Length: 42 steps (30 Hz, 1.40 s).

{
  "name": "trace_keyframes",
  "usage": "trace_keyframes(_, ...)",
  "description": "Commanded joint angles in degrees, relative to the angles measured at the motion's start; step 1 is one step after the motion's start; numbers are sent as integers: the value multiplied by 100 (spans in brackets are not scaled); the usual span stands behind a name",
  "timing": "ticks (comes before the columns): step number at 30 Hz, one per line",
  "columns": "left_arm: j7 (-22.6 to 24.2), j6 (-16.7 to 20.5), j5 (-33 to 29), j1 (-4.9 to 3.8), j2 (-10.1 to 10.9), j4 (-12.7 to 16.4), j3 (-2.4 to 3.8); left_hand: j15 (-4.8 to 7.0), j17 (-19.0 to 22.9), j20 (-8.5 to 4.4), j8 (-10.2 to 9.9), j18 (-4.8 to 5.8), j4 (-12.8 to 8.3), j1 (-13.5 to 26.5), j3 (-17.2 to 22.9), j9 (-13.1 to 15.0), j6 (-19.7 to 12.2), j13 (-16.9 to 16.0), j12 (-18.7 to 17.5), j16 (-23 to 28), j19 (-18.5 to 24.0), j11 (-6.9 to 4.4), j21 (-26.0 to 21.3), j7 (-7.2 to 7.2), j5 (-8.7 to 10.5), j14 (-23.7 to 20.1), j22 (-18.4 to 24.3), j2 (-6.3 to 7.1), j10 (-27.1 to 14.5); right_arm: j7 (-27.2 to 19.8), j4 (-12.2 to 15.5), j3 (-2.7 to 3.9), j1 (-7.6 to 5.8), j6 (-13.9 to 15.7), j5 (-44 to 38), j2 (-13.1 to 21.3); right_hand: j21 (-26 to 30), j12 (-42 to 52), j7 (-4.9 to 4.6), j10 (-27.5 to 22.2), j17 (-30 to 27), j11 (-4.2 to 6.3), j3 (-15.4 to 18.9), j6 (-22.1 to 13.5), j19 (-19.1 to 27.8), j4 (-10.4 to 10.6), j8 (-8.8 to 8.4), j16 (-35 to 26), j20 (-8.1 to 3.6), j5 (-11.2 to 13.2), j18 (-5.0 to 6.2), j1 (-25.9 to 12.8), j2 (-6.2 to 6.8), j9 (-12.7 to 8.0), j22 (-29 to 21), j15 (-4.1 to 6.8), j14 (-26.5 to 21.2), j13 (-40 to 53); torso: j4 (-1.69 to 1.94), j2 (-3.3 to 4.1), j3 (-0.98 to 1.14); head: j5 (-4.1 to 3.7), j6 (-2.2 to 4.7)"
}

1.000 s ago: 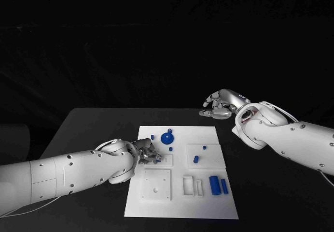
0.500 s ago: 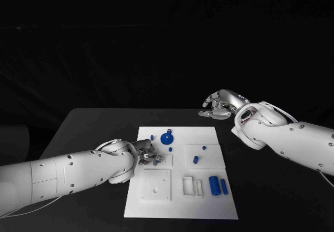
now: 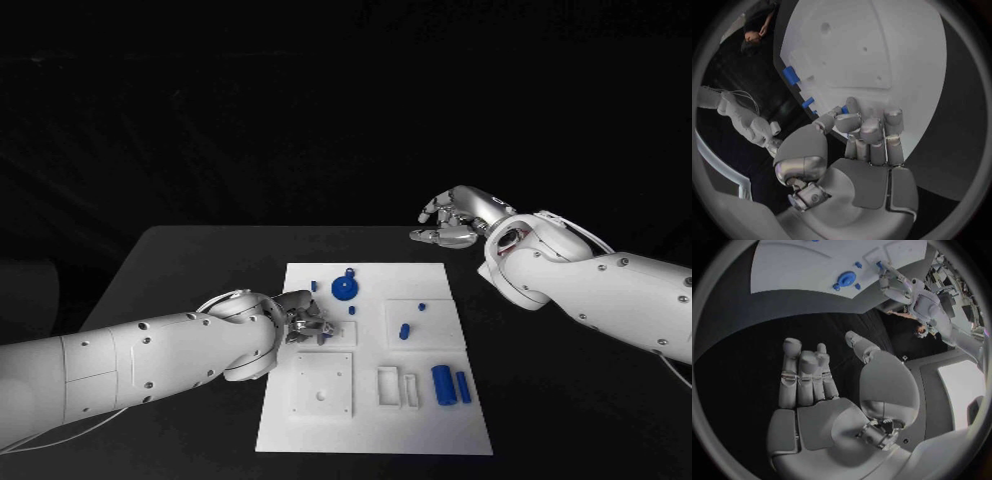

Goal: Assemble the parts on the task board

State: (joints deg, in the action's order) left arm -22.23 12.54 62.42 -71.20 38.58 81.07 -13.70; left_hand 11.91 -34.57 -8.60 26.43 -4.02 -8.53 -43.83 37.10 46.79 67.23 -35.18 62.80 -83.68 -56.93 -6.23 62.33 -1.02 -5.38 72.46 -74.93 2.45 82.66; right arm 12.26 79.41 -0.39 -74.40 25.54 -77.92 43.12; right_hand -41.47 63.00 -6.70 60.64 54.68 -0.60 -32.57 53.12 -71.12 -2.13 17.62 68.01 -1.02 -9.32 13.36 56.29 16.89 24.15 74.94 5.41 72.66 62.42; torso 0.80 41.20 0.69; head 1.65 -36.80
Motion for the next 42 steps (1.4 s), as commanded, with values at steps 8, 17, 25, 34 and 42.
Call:
trace_keyframes(8,-4,-93,-52,11,-15,-8,-3,157,23,-698,65,-43,182,54,-34,-42,573,29,43,-44,-22,-234,-37,350,224,-10,-22,183,-271,-36,3,3,0,-30,-14,4,27,21,-34,-50,10,3,8,18,13,31,-24,-20,-20,-34,164,-3,5,-4,68,29,12,-9,-4,0,-1,-5,6)
trace_keyframes(17,-24,-73,-33,11,15,-24,-2,163,29,-703,98,-55,441,251,-97,-49,552,39,51,-57,-21,-234,-45,350,260,-25,-23,487,-276,-39,1,2,1,-24,-14,10,27,22,-34,-50,10,3,12,19,12,33,-24,-21,-21,-35,164,-5,6,-4,68,30,13,-10,1,-1,-4,-20,5)
trace_keyframes(25,14,-69,-78,11,39,-1,1,176,40,-709,137,-74,686,261,-19,-57,531,51,58,-69,-34,-238,-40,353,260,-33,-27,722,-278,-43,-4,2,4,-16,-12,12,28,23,-33,-50,10,4,16,20,12,37,-24,-21,-21,-36,164,-8,6,-4,69,30,13,-12,3,0,-9,-23,8)
trace_keyframes(34,99,-19,-332,8,118,64,28,184,75,-703,163,-84,1123,176,172,-72,470,85,35,-52,-52,-223,-34,338,257,-56,-25,1183,-283,-47,-15,2,9,-2,-3,23,29,24,-33,-50,11,4,23,19,11,43,-25,-22,-21,-36,164,-13,6,-4,69,31,14,-14,5,-4,-3,-24,32)
trace_keyframes(42,178,-40,-640,0,234,146,75,174,102,-695,151,-81,1197,79,166,-80,409,114,-3,-19,-29,-200,-35,315,257,-91,-29,1312,-294,-51,-14,2,11,-1,3,35,30,25,-32,-50,11,5,27,19,11,48,-25,-23,-21,-38,164,-17,6,-4,70,31,15,-16,-2,-2,0,-16,46)
